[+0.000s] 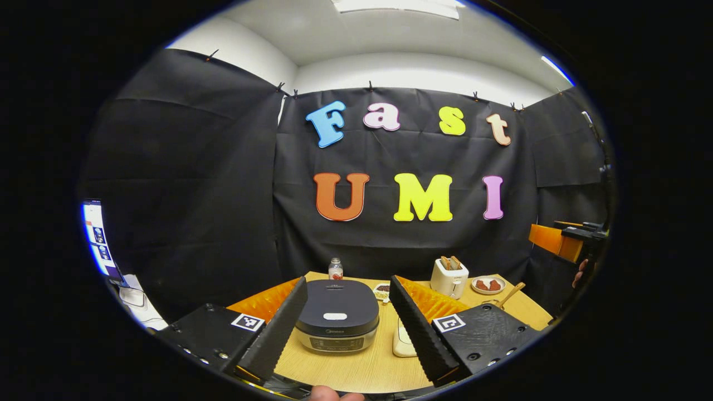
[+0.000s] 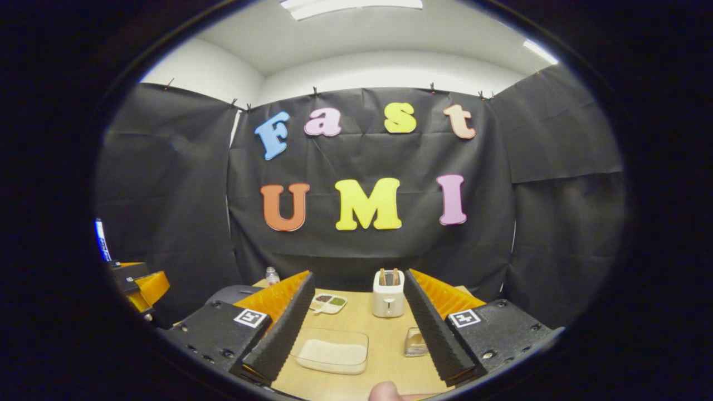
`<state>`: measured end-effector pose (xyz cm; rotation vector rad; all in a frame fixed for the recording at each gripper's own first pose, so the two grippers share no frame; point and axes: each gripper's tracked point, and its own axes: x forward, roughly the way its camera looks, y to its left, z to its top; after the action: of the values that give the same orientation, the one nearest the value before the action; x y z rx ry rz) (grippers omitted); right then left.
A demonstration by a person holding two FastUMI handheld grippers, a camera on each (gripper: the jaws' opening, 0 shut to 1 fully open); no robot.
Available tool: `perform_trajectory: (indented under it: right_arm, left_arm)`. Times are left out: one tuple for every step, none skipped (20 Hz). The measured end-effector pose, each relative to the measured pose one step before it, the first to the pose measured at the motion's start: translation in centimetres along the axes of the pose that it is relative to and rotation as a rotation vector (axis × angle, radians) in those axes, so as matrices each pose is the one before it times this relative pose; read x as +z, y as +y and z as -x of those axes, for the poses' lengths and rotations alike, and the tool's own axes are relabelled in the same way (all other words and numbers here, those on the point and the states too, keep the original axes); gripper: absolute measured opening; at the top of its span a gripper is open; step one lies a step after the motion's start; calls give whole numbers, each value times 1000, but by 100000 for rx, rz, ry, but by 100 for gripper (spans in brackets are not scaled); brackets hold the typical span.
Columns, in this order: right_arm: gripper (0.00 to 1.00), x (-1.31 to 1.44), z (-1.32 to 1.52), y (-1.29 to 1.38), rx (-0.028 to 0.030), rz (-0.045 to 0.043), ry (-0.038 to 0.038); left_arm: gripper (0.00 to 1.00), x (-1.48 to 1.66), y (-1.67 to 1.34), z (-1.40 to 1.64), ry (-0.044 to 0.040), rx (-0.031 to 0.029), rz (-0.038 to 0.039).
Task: Close the left gripper, press the button to open the rice cooker; take a wooden spoon from the chopstick holder with the right hand, scoop a spoonful of rice and pour it into the rice cooker, then put the wooden spoon back into the chopstick holder.
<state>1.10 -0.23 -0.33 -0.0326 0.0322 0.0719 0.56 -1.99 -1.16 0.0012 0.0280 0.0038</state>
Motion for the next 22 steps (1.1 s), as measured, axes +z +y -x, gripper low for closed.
perform_trajectory:
  right_arm:
    - [100,-227,-347,-106,207,112,875]
    - [100,-195,-373,-174,87,354,670]
    - [100,28,-388,-211,117,245,-19]
    - [100,-24,-388,-188,194,237,76]
    - [100,10,-439,-329,-105,262,-43]
    - [100,-35,-404,-126,800,-109,407]
    - [100,-130,-451,120,1785,-414,648]
    - [100,-92,-545,256,2199,-370,836]
    - [100,-19,-487,33,1703,-101,659]
    - [100,-73,-502,-379,414,373,423]
    - [100,275,-408,-260,771,161,-784]
    - [100,169,-398,234,1558,150,-636]
    - [100,85,-441,-176,388,659,-637]
    - [100,-143,-429,-563,-562,1570,-146]
    - [100,3,-358,-676,-1207,1615,-501]
    - [100,-153,-374,-351,-369,677,-254]
    - [100,-234,-482,-337,138,-605,269]
    - [100,-517,-395,-343,36,-1103,984]
    - [100,-469,-397,-612,-690,-1384,1072]
    - [100,-294,-474,-719,-1053,-1645,712]
    - [100,-388,-450,-660,-949,-1906,923]
    - [100,-590,-444,-600,-954,-1982,1454]
  left_arm:
    - [95,-228,-216,-498,754,115,-258]
    - [95,-114,-153,-295,542,165,-176]
    - [95,129,-210,-350,312,22,-93]
    - [95,52,-254,-378,204,157,-160]
    - [95,-67,-67,-407,265,323,-282]
    - [95,-31,-34,-446,430,456,-205]
    - [95,66,-87,-431,268,301,-29]
    - [95,129,-165,-610,112,184,131]
    - [95,-58,-216,-497,238,70,99]
    - [95,-3,-206,-580,443,81,-63]
    - [95,-141,-120,-523,913,-87,-279]
    - [95,-260,-118,-657,1355,44,-153]
    - [95,-460,-177,-742,1954,-335,249]
    - [95,-469,-184,-723,2481,-418,587]
    - [95,-380,-3,-827,2454,-6,758]
    - [95,-471,-57,-769,3002,-29,695]
    - [95,-597,234,-767,3138,107,397]
    - [95,-586,253,-863,3941,326,159]
    - [95,-714,438,-791,4340,6,212]
    - [95,-1177,360,-1124,6076,-519,236]
    - [95,-1025,424,-903,6291,-84,-264]
    - [95,-1487,483,-829,7385,470,-604]
